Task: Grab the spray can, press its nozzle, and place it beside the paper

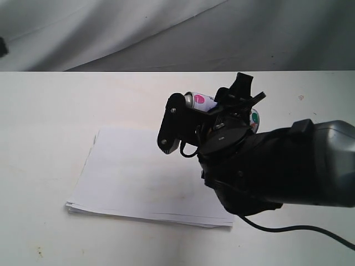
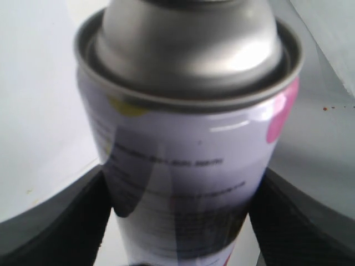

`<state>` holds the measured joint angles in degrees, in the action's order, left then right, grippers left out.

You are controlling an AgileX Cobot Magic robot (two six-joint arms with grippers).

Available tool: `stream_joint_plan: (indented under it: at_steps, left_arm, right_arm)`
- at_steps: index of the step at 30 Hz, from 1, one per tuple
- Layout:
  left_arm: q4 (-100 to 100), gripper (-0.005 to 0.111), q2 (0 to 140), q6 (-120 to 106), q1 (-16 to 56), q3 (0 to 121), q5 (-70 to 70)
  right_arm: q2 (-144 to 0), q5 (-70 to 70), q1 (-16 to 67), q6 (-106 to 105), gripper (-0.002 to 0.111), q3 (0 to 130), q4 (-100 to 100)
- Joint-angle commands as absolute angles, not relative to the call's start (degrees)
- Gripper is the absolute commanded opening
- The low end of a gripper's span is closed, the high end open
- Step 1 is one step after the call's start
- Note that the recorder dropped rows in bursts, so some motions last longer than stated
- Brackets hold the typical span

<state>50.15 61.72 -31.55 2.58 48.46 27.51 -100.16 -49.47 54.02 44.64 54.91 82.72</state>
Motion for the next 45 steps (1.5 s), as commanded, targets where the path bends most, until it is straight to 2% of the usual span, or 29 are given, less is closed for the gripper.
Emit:
stream_joint_plan:
  at_steps: [1, 10, 16, 21, 45]
  left_arm:
    - [77.73, 0.0, 72.98, -63.22, 2.91, 49.6, 36.71]
    - [93.03, 0.0, 90.86, -88.26, 2.91, 49.5, 45.89]
    - [99.83, 0.0, 100.77, -107.24, 2.91, 49.5, 64.63]
    - [99.95, 0.0, 105.07, -118.41, 2.91, 49.5, 67.79]
    - [94.24, 0.0, 106.05, -119.94, 2.91, 57.48, 69.96]
  right_arm:
    - [-99.52, -50.63, 54.22, 45.05, 0.0, 55.11, 84.86]
    - [-99.52, -50.63, 54.22, 45.05, 0.0, 55.11, 84.86]
    - [-99.52, -50.63, 54.22, 45.05, 0.0, 55.11, 84.86]
    - [-99.52, -50.63, 54.22, 45.05, 0.0, 55.11, 84.86]
    - [-102.68, -52.04, 54.02, 42.19, 0.0, 55.11, 84.22]
